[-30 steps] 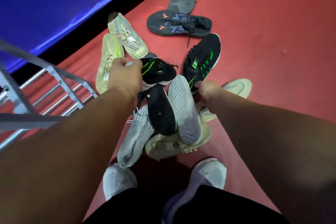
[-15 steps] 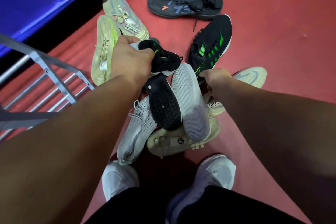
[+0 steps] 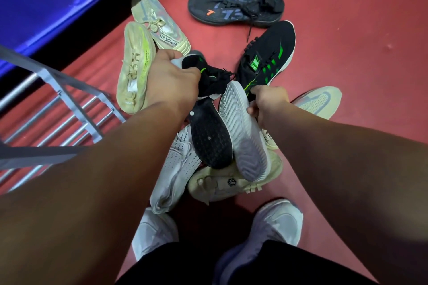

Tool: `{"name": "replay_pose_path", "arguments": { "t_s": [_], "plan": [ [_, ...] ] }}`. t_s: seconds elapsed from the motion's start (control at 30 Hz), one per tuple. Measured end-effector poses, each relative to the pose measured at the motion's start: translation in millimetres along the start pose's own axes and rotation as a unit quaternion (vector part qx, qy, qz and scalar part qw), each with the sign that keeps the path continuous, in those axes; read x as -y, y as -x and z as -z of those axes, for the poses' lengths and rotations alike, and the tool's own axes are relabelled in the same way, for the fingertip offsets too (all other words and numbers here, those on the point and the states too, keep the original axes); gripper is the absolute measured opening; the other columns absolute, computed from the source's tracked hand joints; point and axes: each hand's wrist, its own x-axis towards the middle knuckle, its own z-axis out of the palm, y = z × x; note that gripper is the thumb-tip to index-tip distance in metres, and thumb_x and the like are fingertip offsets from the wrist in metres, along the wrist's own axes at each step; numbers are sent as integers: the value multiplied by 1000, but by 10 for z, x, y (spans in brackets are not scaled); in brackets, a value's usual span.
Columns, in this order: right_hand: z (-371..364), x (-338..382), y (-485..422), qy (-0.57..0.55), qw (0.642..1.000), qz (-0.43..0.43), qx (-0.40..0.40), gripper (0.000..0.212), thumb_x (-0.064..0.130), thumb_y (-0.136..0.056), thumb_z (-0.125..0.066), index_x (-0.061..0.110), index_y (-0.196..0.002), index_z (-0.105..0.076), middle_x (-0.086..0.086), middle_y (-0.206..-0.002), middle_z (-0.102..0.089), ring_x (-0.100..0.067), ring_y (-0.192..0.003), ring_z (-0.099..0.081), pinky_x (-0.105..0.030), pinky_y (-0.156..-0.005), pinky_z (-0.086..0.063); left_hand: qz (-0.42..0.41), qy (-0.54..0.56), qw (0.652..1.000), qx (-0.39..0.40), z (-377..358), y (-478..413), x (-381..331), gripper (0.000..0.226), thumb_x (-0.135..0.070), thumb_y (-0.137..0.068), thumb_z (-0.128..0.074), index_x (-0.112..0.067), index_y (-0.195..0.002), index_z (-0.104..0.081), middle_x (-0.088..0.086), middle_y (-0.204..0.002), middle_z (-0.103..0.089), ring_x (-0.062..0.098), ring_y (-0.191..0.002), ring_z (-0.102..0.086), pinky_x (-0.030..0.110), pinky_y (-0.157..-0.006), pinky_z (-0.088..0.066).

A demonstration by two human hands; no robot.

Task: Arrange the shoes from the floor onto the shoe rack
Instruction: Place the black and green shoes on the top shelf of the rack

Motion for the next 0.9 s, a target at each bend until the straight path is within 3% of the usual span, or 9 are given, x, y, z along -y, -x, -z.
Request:
{"name": "replay_pose_path", "arguments": {
  "t_s": [0.13, 0.23, 0.3, 0.43, 0.5, 0.57, 0.67, 0.77, 0.9],
  "plan": [
    [-45, -1, 27, -25, 1000, 18, -8, 13, 12, -86, -72, 4, -91, -62, -8, -54, -44, -16, -35, -35, -18, -38, -32, 4, 0, 1000, -5, 16, 15, 14, 35, -18, -87, -67, -25, -120, -57, -7, -75, -64, 16, -63, -64, 47, -61, -61],
    [-3, 17, 15, 43, 999, 22, 12, 11, 12, -87, -68, 4, -83, -63, -8, -44, -55, -15, -28, -35, -19, -43, -31, 8, 10, 1000, -6, 26, 15, 24, 35, -18, -88, -67, -25, -120, -57, -6, -77, -66, 15, -63, -64, 45, -59, -61],
    [28, 57, 76, 55, 998, 29, 11, 10, 16, -83, -67, 7, -81, -62, -7, -52, -67, -16, -33, -46, -21, -49, -39, 7, 14, 1000, -8, 36, 5, 29, 34, -19, -88, -68, -25, -120, -57, -6, -80, -67, 14, -65, -66, 40, -61, -62],
    [153, 140, 203, 40, 998, 58, 8, 37, 23, -68, -61, 14, -104, -61, -13, -88, -77, -28, -63, -71, -40, -64, -61, 14, 35, 999, 6, 67, 53, 27, 47, -29, -80, -81, -28, -119, -54, -2, -96, -70, 20, -79, -74, 40, -68, -64],
    [261, 235, 353, 44, 997, 67, 18, 32, 16, -72, -57, 10, -103, -63, -17, -85, -77, -33, -65, -75, -58, -68, -62, 28, 32, 999, 29, 127, 126, 16, 57, -23, -73, -84, -33, -119, -51, 2, -102, -70, 27, -80, -76, 46, -68, -64],
    [404, 385, 525, 72, 994, 82, 6, 23, 11, -79, -56, 6, -100, -63, -19, -73, -72, -34, -58, -70, -61, -70, -59, 21, -6, 999, 46, 228, 235, -28, 61, -19, -69, -80, -36, -118, -48, 4, -104, -69, 30, -82, -74, 47, -72, -63],
    [672, 688, 859, 94, 986, 132, -37, 40, 14, -76, -61, 8, -115, -59, -22, -81, -69, -33, -58, -66, -66, -67, -57, 2, -57, 998, 15, 408, 478, -215, 57, -18, -79, -76, -25, -124, -42, 3, -99, -64, 21, -80, -66, 35, -70, -56],
    [1023, 936, 1300, 106, 967, 219, -76, 51, 17, -71, -64, 13, -120, -50, -15, -100, -63, -34, -80, -68, -53, -76, -63, -18, -48, 998, -22, 624, 796, -566, 45, -19, -83, -73, -19, -114, -41, -3, -89, -58, 11, -71, -57, 27, -56, -40],
    [1542, 1115, 2061, 42, 946, 312, -74, 31, 15, -79, -63, 15, -108, -52, -1, -89, -51, -21, -76, -49, -31, -64, -42, -79, -70, 994, -37, 1087, 1316, -1184, 33, -23, -82, -70, -19, -109, -51, -3, -92, -62, 23, -84, -60, 32, -69, -38]
  ]
}}
